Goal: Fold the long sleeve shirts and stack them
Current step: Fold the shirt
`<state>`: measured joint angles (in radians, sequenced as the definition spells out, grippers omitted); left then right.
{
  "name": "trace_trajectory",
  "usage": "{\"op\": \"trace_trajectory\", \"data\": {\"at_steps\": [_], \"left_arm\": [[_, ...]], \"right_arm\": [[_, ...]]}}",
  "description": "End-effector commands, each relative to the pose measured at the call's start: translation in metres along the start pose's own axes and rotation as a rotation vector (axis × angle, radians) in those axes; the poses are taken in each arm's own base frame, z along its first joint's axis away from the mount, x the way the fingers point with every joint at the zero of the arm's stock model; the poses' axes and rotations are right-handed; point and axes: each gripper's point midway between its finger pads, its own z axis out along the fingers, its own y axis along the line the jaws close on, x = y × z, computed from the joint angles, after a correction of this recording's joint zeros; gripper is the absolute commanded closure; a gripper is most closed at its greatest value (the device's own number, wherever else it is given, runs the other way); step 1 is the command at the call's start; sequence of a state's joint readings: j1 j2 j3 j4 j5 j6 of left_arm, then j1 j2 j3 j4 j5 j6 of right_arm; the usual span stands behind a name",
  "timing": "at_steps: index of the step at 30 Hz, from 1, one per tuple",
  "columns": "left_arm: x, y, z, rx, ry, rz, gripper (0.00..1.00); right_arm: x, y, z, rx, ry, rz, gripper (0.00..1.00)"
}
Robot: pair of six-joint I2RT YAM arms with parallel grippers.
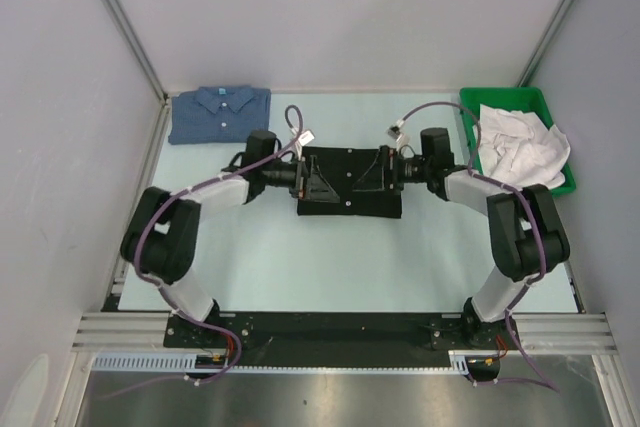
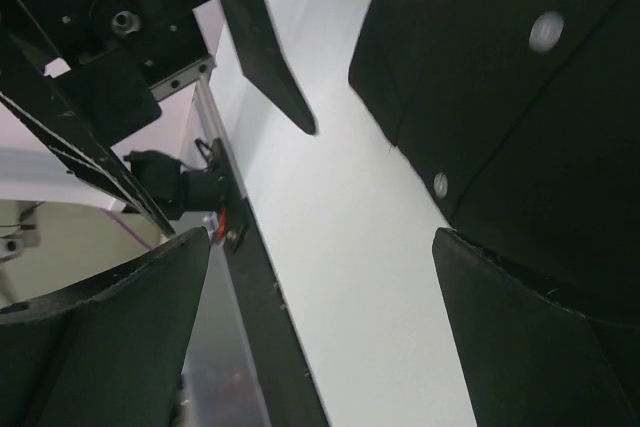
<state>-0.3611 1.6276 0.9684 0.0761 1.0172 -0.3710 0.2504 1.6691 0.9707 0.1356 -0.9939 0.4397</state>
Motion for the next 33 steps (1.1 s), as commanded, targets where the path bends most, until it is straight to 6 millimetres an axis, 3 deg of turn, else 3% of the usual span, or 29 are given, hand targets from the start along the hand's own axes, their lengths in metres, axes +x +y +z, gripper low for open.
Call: {"op": "trace_trajectory", "data": {"at_steps": [1, 6, 8, 11, 13, 15, 18, 20, 21, 22, 24, 26, 29, 30, 31, 33], "left_arm": [[-0.001, -0.001, 0.03, 0.069, -0.006, -0.169, 0.01], [0.011, 0.028, 0.05, 0.052, -0.013, -0.311, 0.01], [0.02, 0.047, 0.056, 0.022, -0.008, -0.359, 0.01], [0.037, 0.073, 0.057, -0.036, -0.002, -0.429, 0.01], [0.048, 0.095, 0.049, -0.09, -0.017, -0.47, 0.01], [0.065, 0.119, 0.036, -0.158, -0.021, -0.528, 0.01], [0.072, 0.133, 0.013, -0.193, -0.036, -0.559, 0.01], [0.072, 0.121, 0.001, -0.149, -0.008, -0.551, 0.01], [0.068, 0.117, -0.005, -0.13, -0.004, -0.467, 0.01], [0.051, 0.099, -0.011, -0.1, -0.015, -0.375, 0.01], [0.039, 0.067, -0.012, -0.008, 0.007, -0.294, 0.01], [0.012, 0.037, -0.012, 0.052, -0.01, -0.199, 0.01], [-0.011, 0.002, 0.008, 0.132, -0.019, -0.135, 0.01], [-0.017, -0.001, 0.014, 0.145, -0.033, -0.137, 0.01], [-0.03, -0.005, 0.019, 0.172, -0.071, -0.095, 0.01], [-0.034, 0.008, 0.037, 0.175, -0.095, -0.223, 0.01]], "right_arm": [[0.016, 0.009, 0.014, -0.087, 0.053, 0.105, 0.0], [0.036, -0.012, 0.029, -0.083, 0.112, 0.202, 0.0], [0.036, -0.028, 0.028, -0.071, 0.103, 0.237, 0.0], [0.051, -0.059, 0.02, -0.038, 0.126, 0.314, 0.0], [0.067, -0.081, 0.013, 0.002, 0.146, 0.402, 0.0], [0.071, -0.106, -0.001, 0.053, 0.128, 0.429, 0.0], [0.077, -0.127, -0.024, 0.114, 0.127, 0.477, 0.0], [0.068, -0.117, -0.038, 0.102, 0.131, 0.485, 0.0], [0.062, -0.114, -0.044, 0.094, 0.131, 0.436, 0.0], [0.059, -0.102, -0.048, 0.083, 0.147, 0.45, 0.0], [0.029, -0.074, -0.052, 0.033, 0.118, 0.367, 0.0], [0.004, -0.048, -0.048, -0.017, 0.094, 0.325, 0.0], [-0.02, -0.024, -0.029, -0.074, 0.055, 0.309, 0.0], [-0.035, -0.019, -0.022, -0.105, 0.011, 0.223, 0.0], [-0.035, -0.013, -0.013, -0.122, 0.023, 0.304, 0.0], [-0.039, -0.025, 0.004, -0.154, 0.01, 0.31, 0.0]]}}
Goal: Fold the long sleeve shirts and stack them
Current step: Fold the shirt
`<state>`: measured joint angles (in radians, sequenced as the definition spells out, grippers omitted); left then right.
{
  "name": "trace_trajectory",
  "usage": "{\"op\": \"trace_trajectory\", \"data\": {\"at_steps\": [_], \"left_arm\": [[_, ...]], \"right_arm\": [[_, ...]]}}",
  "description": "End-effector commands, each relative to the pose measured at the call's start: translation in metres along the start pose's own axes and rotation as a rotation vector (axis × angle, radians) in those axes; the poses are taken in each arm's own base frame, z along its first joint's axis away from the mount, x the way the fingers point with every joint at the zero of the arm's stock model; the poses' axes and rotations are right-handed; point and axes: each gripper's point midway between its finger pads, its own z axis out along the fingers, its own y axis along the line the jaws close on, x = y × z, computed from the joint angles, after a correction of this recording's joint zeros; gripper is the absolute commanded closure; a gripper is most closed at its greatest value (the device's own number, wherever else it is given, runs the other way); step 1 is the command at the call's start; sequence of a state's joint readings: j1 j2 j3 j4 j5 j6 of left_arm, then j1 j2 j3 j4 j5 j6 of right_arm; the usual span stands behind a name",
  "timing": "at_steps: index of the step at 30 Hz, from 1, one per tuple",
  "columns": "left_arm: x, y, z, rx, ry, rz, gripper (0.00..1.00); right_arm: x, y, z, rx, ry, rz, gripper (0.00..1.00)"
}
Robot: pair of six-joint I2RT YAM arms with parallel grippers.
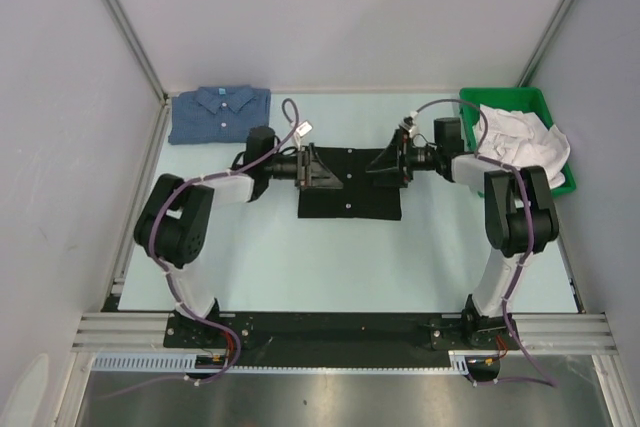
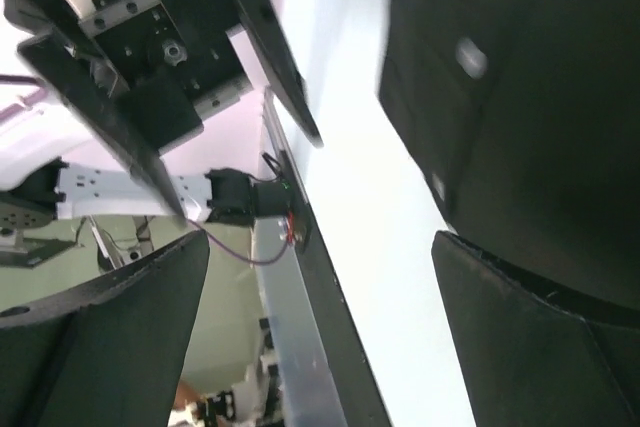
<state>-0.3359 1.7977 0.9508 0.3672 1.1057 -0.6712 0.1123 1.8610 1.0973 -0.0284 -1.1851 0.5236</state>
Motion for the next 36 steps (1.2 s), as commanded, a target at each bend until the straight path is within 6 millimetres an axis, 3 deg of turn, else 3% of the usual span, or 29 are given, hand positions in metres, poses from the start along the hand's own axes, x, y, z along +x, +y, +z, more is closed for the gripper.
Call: {"op": "trace_trajectory", "data": {"at_steps": [1, 5, 7, 11, 14, 15, 17, 18, 21, 22, 25, 28, 29, 31, 33, 34, 36], "left_arm": [[-0.038, -0.019, 0.029, 0.127, -0.111, 0.039, 0.0], [-0.04, 0.044, 0.048, 0.047, -0.154, -0.142, 0.01], [-0.039, 0.068, 0.048, -0.021, -0.176, -0.186, 0.01], [-0.023, 0.133, 0.025, -0.246, -0.193, -0.253, 0.01], [0.003, 0.154, -0.005, -0.35, -0.172, -0.319, 0.01], [0.001, 0.146, -0.014, -0.34, -0.175, -0.301, 0.01], [0.012, 0.133, -0.029, -0.317, -0.136, -0.254, 0.01], [0.013, 0.122, -0.033, -0.3, -0.122, -0.215, 0.01], [0.0, 0.068, -0.036, -0.201, -0.095, -0.048, 0.01], [-0.011, 0.044, -0.032, -0.165, -0.098, -0.001, 0.01], [-0.031, 0.008, -0.013, -0.102, -0.102, 0.07, 0.01], [-0.051, -0.001, 0.013, -0.075, -0.127, 0.092, 0.01], [-0.049, 0.019, 0.023, -0.103, -0.115, 0.049, 0.0], [-0.069, 0.031, 0.036, -0.118, -0.156, 0.016, 0.01], [-0.071, 0.07, 0.046, -0.165, -0.167, -0.068, 0.01], [-0.086, 0.083, 0.044, -0.193, -0.203, -0.092, 0.01], [-0.079, 0.123, 0.043, -0.27, -0.201, -0.193, 0.01]], "right_arm": [[-0.029, 0.02, 0.033, -0.111, -0.039, 0.034, 0.0], [-0.041, -0.014, 0.055, -0.13, -0.063, 0.116, 0.0], [-0.04, -0.041, 0.059, -0.098, -0.076, 0.159, 0.0], [-0.034, -0.098, 0.042, 0.037, -0.101, 0.157, 0.0], [-0.029, -0.121, 0.017, 0.12, -0.111, 0.213, 0.0], [-0.023, -0.124, 0.01, 0.139, -0.095, 0.216, 0.0], [-0.03, -0.112, -0.003, 0.145, -0.099, 0.168, 0.0], [-0.023, -0.108, -0.009, 0.155, -0.074, 0.162, 0.0], [-0.033, -0.063, -0.012, 0.102, -0.059, 0.068, 0.0], [-0.035, -0.047, -0.01, 0.074, -0.054, 0.064, 0.0], [-0.049, -0.001, 0.003, 0.004, -0.071, 0.003, 0.0], [-0.062, 0.019, 0.023, -0.048, -0.094, -0.059, 0.0], [-0.067, 0.015, 0.03, -0.062, -0.104, -0.041, 0.0], [-0.076, 0.005, 0.041, -0.06, -0.115, -0.015, 0.0], [-0.083, -0.028, 0.052, -0.035, -0.125, 0.009, 0.0], [-0.089, -0.036, 0.054, -0.023, -0.131, 0.007, 0.0], [-0.09, -0.08, 0.055, 0.039, -0.142, 0.077, 0.0]]}}
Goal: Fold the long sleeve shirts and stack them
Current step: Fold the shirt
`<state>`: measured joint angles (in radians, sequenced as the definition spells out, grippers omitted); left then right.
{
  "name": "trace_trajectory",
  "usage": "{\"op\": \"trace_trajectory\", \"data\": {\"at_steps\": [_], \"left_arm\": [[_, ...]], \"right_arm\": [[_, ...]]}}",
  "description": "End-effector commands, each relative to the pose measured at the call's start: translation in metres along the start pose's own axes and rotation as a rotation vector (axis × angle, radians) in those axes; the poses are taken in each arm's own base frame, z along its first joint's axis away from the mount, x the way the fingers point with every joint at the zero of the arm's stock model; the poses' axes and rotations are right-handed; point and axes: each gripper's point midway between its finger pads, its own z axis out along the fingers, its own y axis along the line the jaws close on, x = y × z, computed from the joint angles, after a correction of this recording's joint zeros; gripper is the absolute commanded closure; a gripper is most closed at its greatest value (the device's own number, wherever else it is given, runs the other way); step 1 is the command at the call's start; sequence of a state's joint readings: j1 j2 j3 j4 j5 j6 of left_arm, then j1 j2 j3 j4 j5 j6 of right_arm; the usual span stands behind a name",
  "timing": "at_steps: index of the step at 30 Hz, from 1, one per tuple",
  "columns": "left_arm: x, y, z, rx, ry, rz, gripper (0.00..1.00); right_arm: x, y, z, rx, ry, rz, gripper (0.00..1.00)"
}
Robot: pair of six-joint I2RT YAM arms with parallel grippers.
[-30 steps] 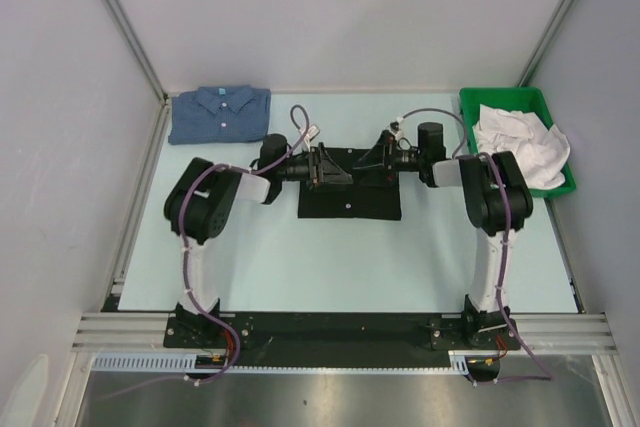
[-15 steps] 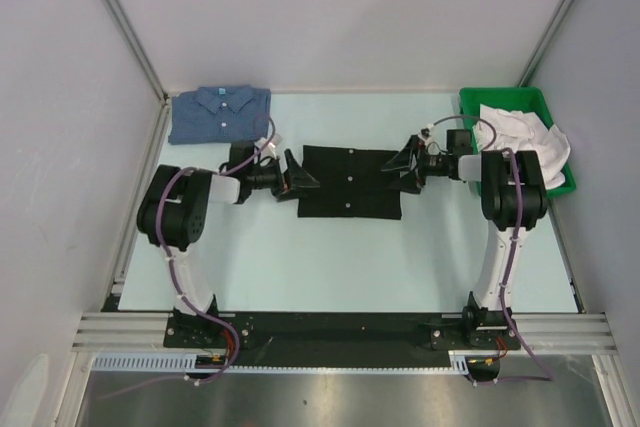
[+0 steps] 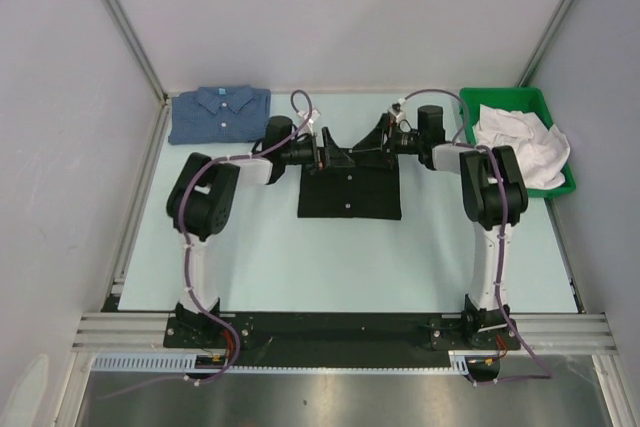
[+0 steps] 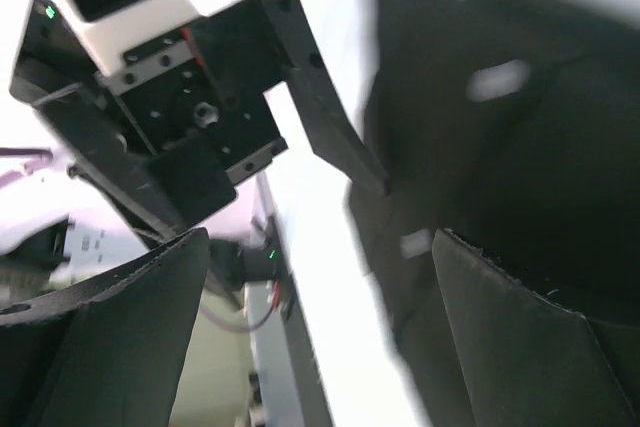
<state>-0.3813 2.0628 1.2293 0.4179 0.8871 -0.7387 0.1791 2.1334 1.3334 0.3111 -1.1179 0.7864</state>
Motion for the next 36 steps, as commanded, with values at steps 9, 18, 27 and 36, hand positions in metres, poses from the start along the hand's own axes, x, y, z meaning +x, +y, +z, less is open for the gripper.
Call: {"op": "trace_trajectory", "data": {"at_steps": [9, 18, 27, 36], "left_arm": [[0.005, 0.121, -0.067, -0.367, -0.094, -0.24, 0.01], [-0.047, -0.019, -0.038, -0.027, -0.103, 0.093, 0.01], [-0.072, 0.058, 0.019, -0.118, -0.144, -0.092, 0.01], [-0.074, 0.092, -0.037, -0.232, -0.159, -0.02, 0.01]], "right_arm": [[-0.026, -0.105, -0.051, 0.245, -0.12, 0.119, 0.0], [-0.045, 0.008, -0.036, 0.058, -0.115, -0.034, 0.0], [-0.053, -0.066, -0.004, 0.093, -0.091, 0.004, 0.0], [-0.066, -0.088, -0.038, 0.187, -0.115, -0.047, 0.0]]}}
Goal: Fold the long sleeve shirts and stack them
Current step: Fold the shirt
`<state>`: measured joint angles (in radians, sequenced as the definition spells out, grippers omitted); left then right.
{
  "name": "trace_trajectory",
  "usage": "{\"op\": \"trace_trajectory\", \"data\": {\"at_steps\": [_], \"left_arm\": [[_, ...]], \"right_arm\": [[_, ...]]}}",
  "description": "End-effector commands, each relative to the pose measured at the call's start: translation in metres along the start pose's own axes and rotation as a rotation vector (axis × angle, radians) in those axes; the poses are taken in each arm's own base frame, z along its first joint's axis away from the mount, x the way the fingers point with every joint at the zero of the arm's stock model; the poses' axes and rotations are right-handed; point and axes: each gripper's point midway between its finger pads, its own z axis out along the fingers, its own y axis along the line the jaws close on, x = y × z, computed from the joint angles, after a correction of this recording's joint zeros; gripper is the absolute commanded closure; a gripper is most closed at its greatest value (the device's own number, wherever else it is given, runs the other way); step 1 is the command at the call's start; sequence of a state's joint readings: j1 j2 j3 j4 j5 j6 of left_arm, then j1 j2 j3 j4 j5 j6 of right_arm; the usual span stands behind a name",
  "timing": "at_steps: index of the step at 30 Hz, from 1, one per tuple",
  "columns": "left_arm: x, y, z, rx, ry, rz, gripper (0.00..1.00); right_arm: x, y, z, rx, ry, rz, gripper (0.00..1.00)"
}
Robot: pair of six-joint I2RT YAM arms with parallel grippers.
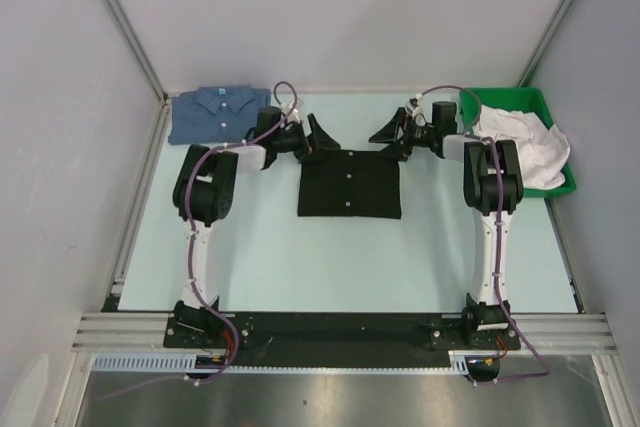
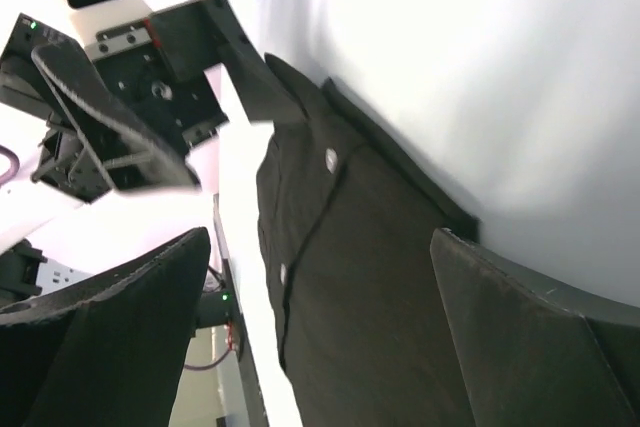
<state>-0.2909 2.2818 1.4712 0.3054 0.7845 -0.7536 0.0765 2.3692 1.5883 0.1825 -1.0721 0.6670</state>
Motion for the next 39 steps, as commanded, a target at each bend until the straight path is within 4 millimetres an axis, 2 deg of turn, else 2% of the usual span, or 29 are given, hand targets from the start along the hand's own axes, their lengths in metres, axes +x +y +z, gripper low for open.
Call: {"op": "trace_trajectory", "data": {"at_steps": [1, 3, 4, 6, 7, 8, 9, 10, 11, 12, 13, 14, 16, 19, 21, 24, 26, 29, 30, 32, 33, 34, 36, 37, 39], "left_arm": [[-0.026, 0.003, -0.044, -0.041, -0.064, 0.119, 0.0], [-0.03, -0.011, -0.055, -0.01, -0.059, 0.208, 0.01], [-0.031, -0.028, -0.062, 0.015, -0.054, 0.243, 0.01], [-0.019, -0.058, -0.059, 0.082, -0.01, 0.288, 0.01], [-0.014, -0.073, -0.058, 0.111, 0.004, 0.3, 0.0], [0.0, -0.094, -0.049, 0.161, 0.045, 0.315, 0.01], [0.006, -0.106, -0.044, 0.184, 0.054, 0.319, 0.01], [0.013, -0.116, -0.038, 0.202, 0.069, 0.297, 0.01], [0.029, -0.131, -0.027, 0.239, 0.102, 0.303, 0.01], [0.034, -0.135, -0.021, 0.244, 0.107, 0.301, 0.01], [0.04, -0.138, -0.014, 0.242, 0.119, 0.284, 0.01], [0.053, -0.136, -0.002, 0.241, 0.147, 0.271, 0.01], [0.063, -0.128, 0.012, 0.218, 0.165, 0.222, 0.01], [0.073, -0.084, 0.034, 0.127, 0.176, 0.128, 0.01], [0.081, -0.046, 0.048, 0.034, 0.194, 0.072, 0.01], [0.088, -0.015, 0.055, -0.033, 0.208, 0.04, 0.01], [0.084, -0.02, 0.055, -0.021, 0.209, 0.062, 0.01], [0.063, -0.068, 0.044, 0.065, 0.173, 0.121, 0.0], [0.054, -0.094, 0.034, 0.103, 0.154, 0.155, 0.01], [0.059, -0.116, 0.022, 0.15, 0.18, 0.175, 0.01], [0.057, -0.137, 0.009, 0.18, 0.172, 0.209, 0.01], [0.07, -0.134, 0.002, 0.184, 0.204, 0.194, 0.01], [0.082, -0.138, -0.009, 0.194, 0.224, 0.199, 0.01], [0.094, -0.135, -0.017, 0.186, 0.241, 0.189, 0.01], [0.108, -0.123, -0.02, 0.169, 0.265, 0.178, 0.0]], "right_arm": [[-0.01, -0.002, -0.023, 0.078, -0.026, -0.07, 0.0], [-0.014, 0.018, -0.031, 0.06, -0.03, -0.098, 0.0], [-0.019, 0.044, -0.039, 0.035, -0.041, -0.139, 0.0], [-0.017, 0.061, -0.049, 0.026, -0.054, -0.13, 0.0], [-0.019, 0.086, -0.058, 0.01, -0.073, -0.165, 0.0], [-0.013, 0.088, -0.062, 0.013, -0.074, -0.15, 0.0], [-0.013, 0.094, -0.069, 0.017, -0.088, -0.144, 0.0], [-0.013, 0.109, -0.077, 0.014, -0.106, -0.165, 0.0], [-0.011, 0.112, -0.083, 0.017, -0.115, -0.161, 0.0], [-0.004, 0.109, -0.084, 0.032, -0.115, -0.145, 0.0], [-0.008, 0.104, -0.096, 0.052, -0.145, -0.143, 0.0], [-0.006, 0.113, -0.104, 0.059, -0.166, -0.16, 0.0], [0.006, 0.102, -0.113, 0.096, -0.171, -0.127, 0.0], [0.017, 0.105, -0.119, 0.108, -0.156, -0.135, 0.0], [0.019, 0.108, -0.122, 0.115, -0.151, -0.142, 0.0], [0.017, 0.11, -0.126, 0.13, -0.156, -0.159, 0.0], [0.016, 0.108, -0.129, 0.135, -0.157, -0.16, 0.0], [0.016, 0.108, -0.131, 0.135, -0.156, -0.165, 0.0], [0.017, 0.109, -0.131, 0.132, -0.154, -0.165, 0.0], [0.018, 0.109, -0.13, 0.128, -0.153, -0.164, 0.0], [0.019, 0.107, -0.13, 0.128, -0.15, -0.16, 0.0], [0.019, 0.108, -0.129, 0.127, -0.149, -0.162, 0.0], [0.02, 0.107, -0.129, 0.126, -0.147, -0.165, 0.0], [0.021, 0.106, -0.129, 0.129, -0.145, -0.16, 0.0], [0.025, 0.103, -0.127, 0.131, -0.138, -0.153, 0.0]]}}
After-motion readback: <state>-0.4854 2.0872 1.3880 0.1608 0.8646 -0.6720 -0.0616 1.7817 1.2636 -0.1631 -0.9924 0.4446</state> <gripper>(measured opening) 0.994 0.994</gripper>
